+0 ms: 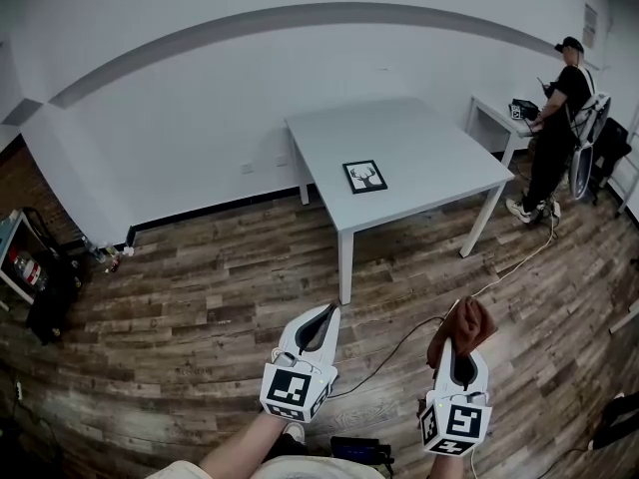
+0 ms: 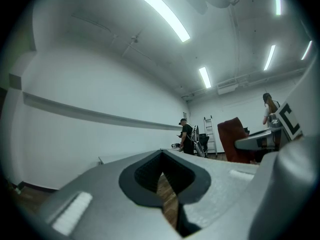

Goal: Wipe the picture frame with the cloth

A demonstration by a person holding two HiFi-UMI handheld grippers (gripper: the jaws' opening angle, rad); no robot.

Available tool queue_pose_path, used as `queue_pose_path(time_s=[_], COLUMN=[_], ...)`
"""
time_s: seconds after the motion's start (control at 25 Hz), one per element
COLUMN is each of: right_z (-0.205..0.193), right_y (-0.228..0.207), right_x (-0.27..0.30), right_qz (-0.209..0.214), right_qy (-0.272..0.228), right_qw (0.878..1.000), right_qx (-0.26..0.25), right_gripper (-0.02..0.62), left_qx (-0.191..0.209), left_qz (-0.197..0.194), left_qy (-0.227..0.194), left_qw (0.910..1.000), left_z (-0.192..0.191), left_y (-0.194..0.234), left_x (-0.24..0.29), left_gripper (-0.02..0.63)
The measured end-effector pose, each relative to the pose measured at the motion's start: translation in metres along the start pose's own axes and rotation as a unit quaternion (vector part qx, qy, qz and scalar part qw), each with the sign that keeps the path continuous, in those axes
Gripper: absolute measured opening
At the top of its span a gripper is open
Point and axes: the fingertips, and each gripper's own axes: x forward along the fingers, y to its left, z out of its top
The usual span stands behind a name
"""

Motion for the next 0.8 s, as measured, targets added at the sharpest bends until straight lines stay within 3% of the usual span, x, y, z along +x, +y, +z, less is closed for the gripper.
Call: queue_pose_path(time_s=[0.28,0.8], right_z=[-0.016,-0.022], right_y=[-0.017,-0.016], right_x=[0.004,0.060], right_qz=[0.027,0.039], right_qy=[0.011,0.023], right_qw=[1.000,0.999], right_qx=[0.003,-0.011], right_gripper=[0.057,0.057], left_qx=[-0.001,-0.015], left_qz=[0.018,0.028], left_qy=[0.013,0.008], left_qw=[0.9998,0.9995], left_z=[-0.011,-0.025], left_y=[-0.021,0.008], left_x=[0.004,0.053], left_gripper=[0.002,0.002])
